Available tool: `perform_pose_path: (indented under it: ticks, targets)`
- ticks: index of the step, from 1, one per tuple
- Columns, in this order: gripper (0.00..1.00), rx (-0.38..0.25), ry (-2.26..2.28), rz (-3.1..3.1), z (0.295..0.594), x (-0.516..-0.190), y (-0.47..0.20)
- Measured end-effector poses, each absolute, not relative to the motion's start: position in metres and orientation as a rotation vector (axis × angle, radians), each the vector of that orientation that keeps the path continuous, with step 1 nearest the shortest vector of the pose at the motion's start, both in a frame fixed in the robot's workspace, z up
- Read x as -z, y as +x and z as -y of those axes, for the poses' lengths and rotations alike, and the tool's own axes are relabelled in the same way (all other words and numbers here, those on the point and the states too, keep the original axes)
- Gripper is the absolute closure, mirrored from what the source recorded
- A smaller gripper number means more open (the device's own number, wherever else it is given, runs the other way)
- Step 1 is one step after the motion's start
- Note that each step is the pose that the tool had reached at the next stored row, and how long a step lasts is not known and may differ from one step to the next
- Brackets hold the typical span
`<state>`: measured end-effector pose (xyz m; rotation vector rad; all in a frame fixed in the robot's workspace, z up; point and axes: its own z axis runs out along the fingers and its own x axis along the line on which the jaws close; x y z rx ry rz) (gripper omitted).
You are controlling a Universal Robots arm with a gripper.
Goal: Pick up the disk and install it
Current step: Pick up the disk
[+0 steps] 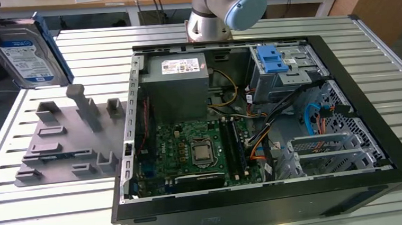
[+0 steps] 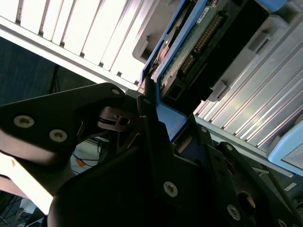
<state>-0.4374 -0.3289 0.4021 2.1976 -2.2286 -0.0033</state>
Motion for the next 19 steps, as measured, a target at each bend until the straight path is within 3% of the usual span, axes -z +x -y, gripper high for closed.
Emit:
perform_pose_path:
  ticks: [19]
  targets:
    - [0.64,0.003,2.198,2.229,0.329,-0.417,-0.437]
